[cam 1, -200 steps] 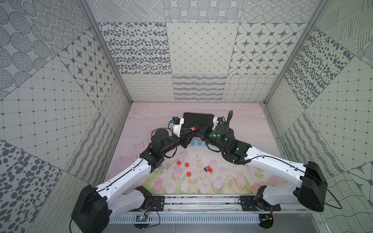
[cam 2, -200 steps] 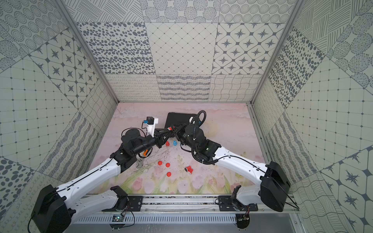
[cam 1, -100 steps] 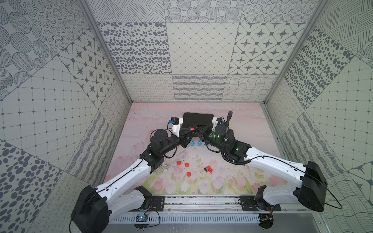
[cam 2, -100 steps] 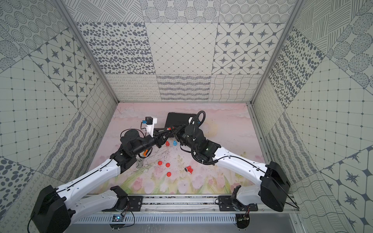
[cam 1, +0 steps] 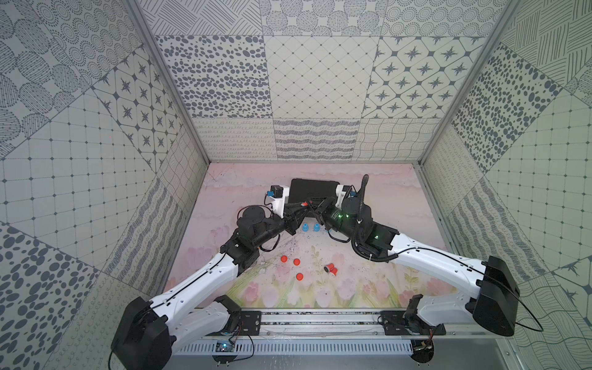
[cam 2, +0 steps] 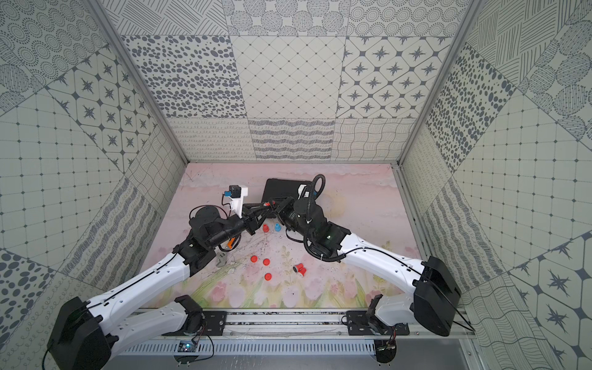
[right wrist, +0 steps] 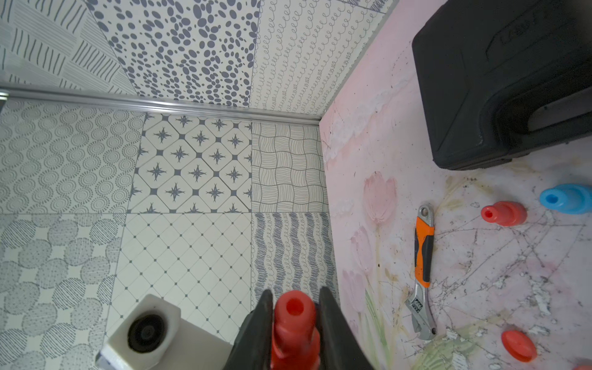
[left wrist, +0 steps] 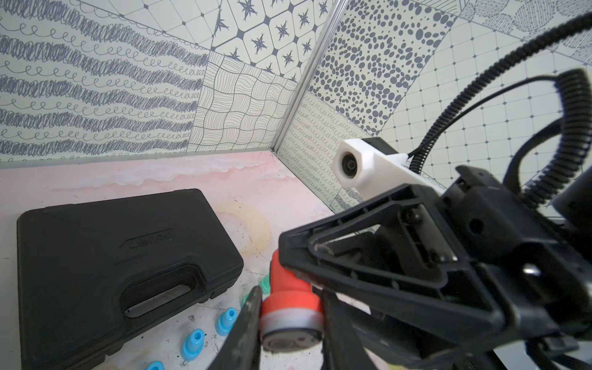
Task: Close the stamp cap
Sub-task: Pick up the stamp from the center of the board.
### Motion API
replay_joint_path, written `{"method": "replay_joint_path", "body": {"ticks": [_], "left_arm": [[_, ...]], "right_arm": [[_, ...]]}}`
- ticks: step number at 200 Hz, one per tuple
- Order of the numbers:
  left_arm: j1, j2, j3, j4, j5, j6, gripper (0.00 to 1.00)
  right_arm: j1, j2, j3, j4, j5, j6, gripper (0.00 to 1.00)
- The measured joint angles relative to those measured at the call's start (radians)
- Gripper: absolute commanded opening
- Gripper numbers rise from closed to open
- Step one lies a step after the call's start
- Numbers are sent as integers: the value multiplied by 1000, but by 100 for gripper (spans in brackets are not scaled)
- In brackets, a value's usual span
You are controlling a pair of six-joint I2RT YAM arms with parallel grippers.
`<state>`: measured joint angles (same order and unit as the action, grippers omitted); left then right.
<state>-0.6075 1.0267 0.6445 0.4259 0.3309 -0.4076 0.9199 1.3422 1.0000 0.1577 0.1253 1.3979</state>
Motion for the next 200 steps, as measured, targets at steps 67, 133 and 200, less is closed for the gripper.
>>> {"method": "replay_joint_path", "body": {"ticks": [67, 133, 200], "left_arm": [[146, -11, 61, -27, 152, -108, 12], [293, 39, 119, 35, 441, -396, 11], [307, -16, 193, -15, 622, -480, 11]], "right_arm": [[-98, -155, -31, 38, -177, -431, 44], [-103, -238, -12, -45, -384, -1054, 47], [-103, -272, 21, -115, -546, -1429, 46]]}}
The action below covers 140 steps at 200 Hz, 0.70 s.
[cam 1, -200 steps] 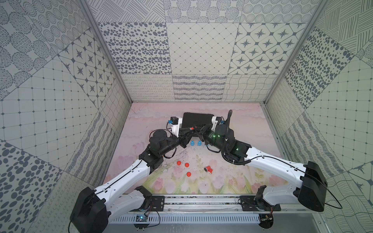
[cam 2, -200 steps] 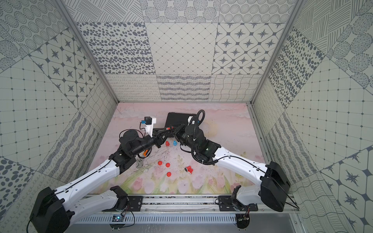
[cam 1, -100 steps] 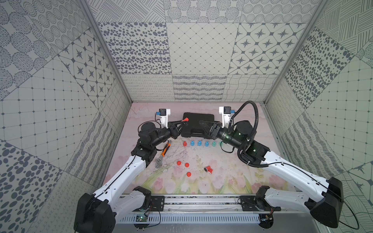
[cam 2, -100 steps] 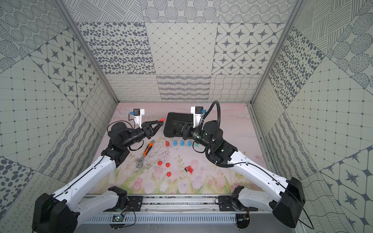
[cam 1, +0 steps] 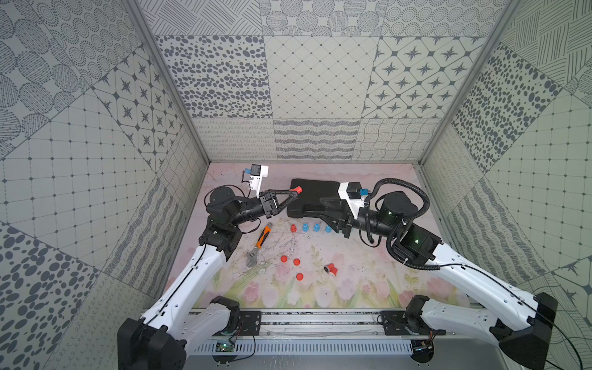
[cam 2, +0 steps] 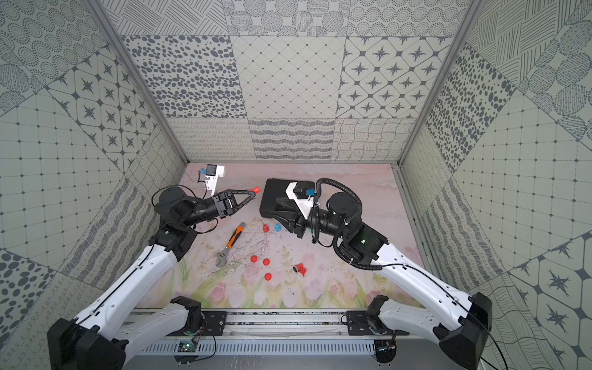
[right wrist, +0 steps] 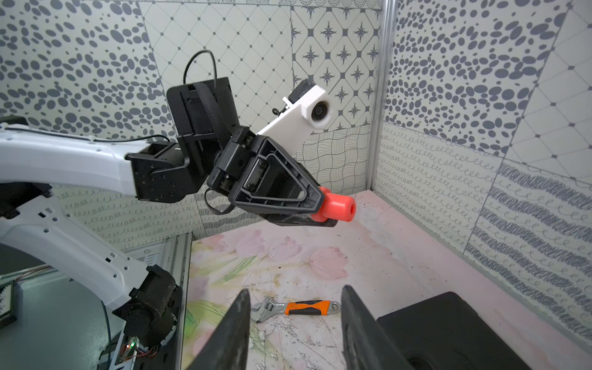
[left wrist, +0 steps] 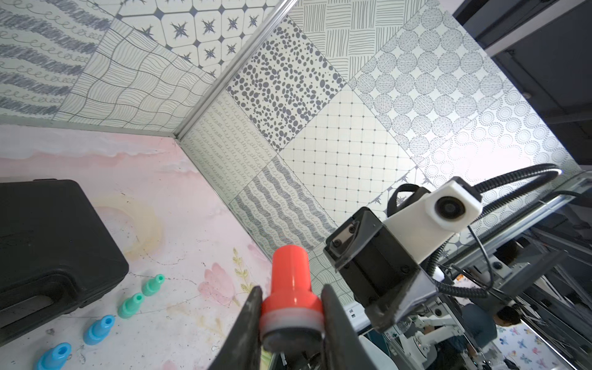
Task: Close the stamp cap
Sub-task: Pick up the stamp from the center of the board.
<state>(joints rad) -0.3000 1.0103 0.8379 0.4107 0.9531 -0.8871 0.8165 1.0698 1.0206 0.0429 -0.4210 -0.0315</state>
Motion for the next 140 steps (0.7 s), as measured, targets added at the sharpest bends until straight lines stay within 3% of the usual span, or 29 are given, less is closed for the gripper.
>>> {"method": "replay_joint_path", "body": {"ticks": [82, 140], "left_arm": [[2, -48, 23, -23, 169, -72, 11], [2, -57, 26, -6, 283, -126, 10]], "right_arm": [[60, -42, 16, -82, -119, -370, 51], [111, -33, 51, -100, -105, -478, 51]]}}
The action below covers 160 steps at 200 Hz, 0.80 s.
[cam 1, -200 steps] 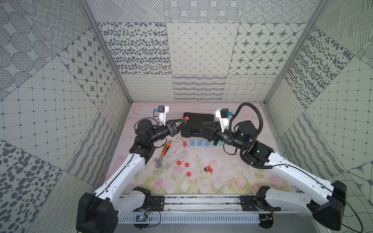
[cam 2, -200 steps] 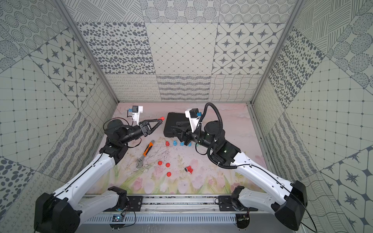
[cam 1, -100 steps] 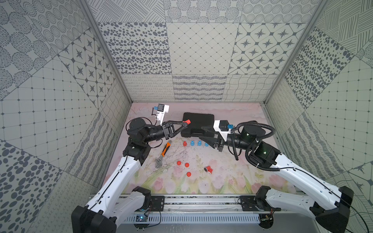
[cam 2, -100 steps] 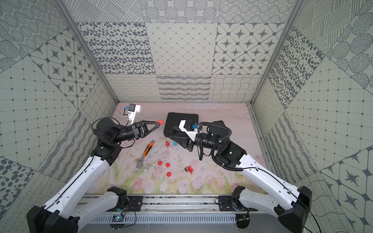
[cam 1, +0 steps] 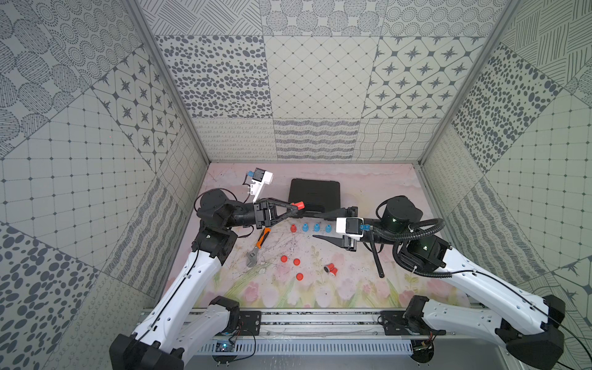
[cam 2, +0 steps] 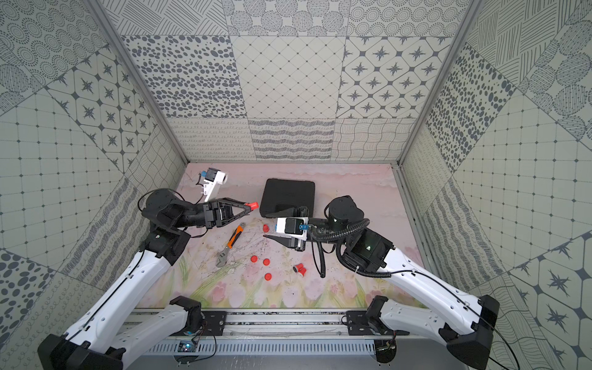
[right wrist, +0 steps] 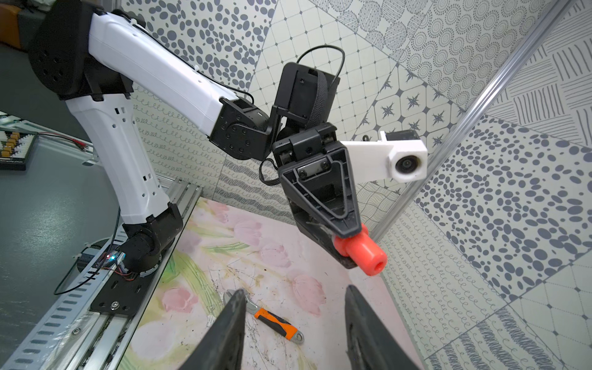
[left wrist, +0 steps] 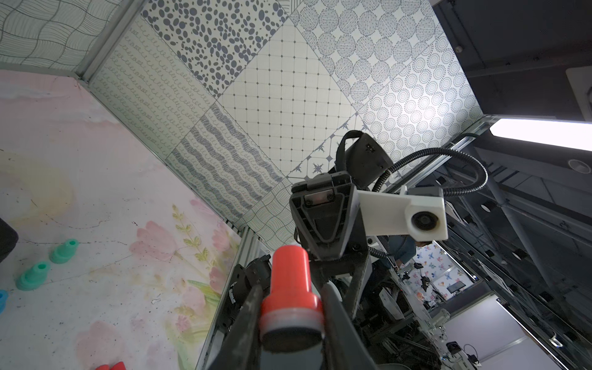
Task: Close the stamp cap
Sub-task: Pick up the stamp from the center of the board.
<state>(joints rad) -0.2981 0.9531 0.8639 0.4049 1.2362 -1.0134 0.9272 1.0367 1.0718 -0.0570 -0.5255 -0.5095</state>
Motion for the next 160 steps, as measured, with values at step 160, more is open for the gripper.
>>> {"method": "replay_joint_path", "body": {"ticks": [160], "left_arm": [[-98, -17, -19, 130, 154, -87, 11]], "right_arm": [[73, 134, 113, 5, 2, -128, 27]]}}
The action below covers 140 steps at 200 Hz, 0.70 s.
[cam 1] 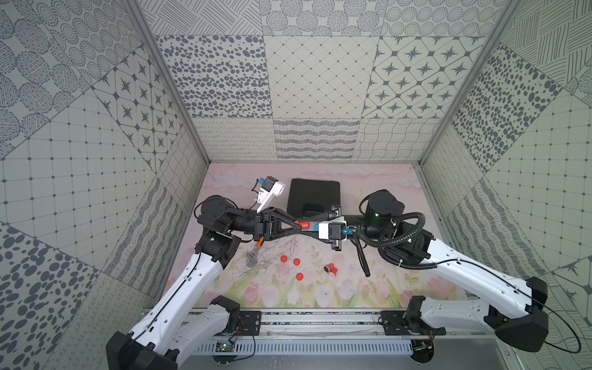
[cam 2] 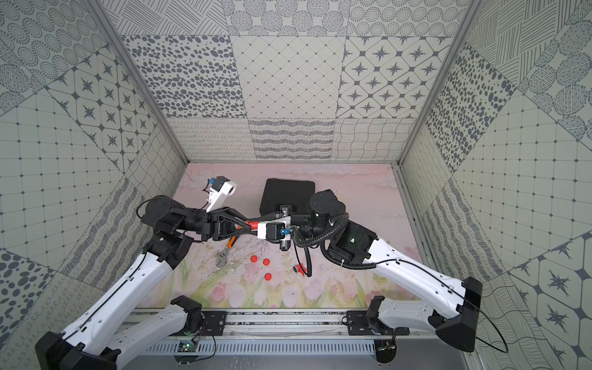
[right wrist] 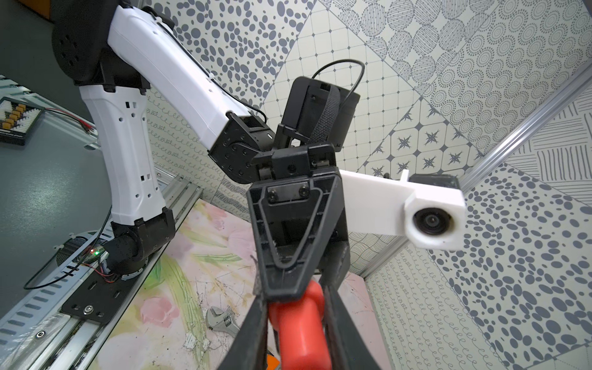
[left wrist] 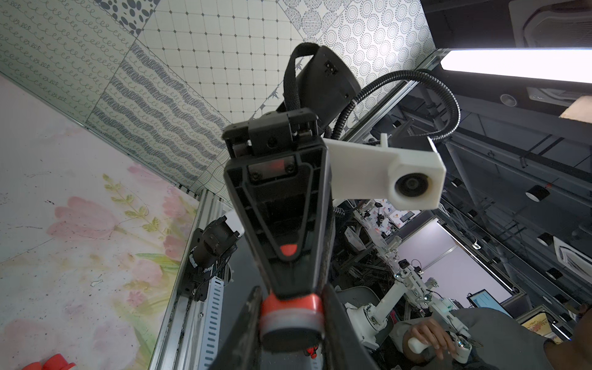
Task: Close the stamp cap
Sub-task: Pick up the stamp from the center of the board.
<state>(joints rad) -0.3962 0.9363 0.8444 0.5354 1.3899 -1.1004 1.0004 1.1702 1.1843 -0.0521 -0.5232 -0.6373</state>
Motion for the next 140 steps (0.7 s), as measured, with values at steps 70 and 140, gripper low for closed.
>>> {"method": "replay_joint_path", "body": {"ticks": [70, 140], "left_arm": [[-10, -7, -1, 23, 9, -9, 11], [-13, -8, -1, 37, 12, -14, 11]], "right_arm": [[5, -26, -16, 3, 16, -7, 34], [10, -39, -22, 3, 12, -7, 26]]}}
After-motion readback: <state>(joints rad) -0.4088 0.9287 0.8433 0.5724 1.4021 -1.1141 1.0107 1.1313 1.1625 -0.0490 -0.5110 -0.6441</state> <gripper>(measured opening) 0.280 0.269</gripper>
